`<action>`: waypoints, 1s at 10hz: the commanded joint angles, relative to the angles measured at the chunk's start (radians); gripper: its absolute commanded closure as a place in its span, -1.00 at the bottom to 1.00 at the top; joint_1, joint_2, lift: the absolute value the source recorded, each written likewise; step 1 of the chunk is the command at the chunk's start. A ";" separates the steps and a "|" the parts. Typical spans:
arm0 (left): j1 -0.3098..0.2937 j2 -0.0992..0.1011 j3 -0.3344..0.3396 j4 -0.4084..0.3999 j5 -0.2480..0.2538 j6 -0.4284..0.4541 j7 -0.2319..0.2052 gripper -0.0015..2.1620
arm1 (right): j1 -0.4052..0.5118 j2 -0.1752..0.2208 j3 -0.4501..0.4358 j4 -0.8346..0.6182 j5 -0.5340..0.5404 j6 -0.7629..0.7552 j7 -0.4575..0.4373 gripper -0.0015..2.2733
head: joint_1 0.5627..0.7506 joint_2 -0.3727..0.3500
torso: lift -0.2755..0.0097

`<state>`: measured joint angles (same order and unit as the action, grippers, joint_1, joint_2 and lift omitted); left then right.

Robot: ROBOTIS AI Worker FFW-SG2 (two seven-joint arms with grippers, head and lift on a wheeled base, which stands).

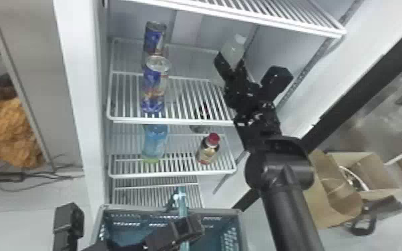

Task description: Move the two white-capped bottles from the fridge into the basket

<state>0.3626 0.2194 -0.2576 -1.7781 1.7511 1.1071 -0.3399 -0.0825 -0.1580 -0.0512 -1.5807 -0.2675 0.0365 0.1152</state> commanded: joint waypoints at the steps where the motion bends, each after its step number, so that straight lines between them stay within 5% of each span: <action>1: 0.001 0.000 0.000 0.000 0.000 0.000 0.001 0.10 | 0.036 0.000 -0.003 -0.053 -0.022 0.012 0.003 -0.14 | 0.41 -0.94 | 0.93; 10: 0.008 0.000 0.012 0.007 -0.020 0.000 0.001 0.10 | 0.301 0.000 -0.064 -0.480 -0.169 0.241 0.015 -0.14 | 0.41 -0.94 | 0.93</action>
<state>0.3706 0.2193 -0.2461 -1.7709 1.7324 1.1068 -0.3390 0.1996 -0.1577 -0.1096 -2.0271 -0.4252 0.2567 0.1304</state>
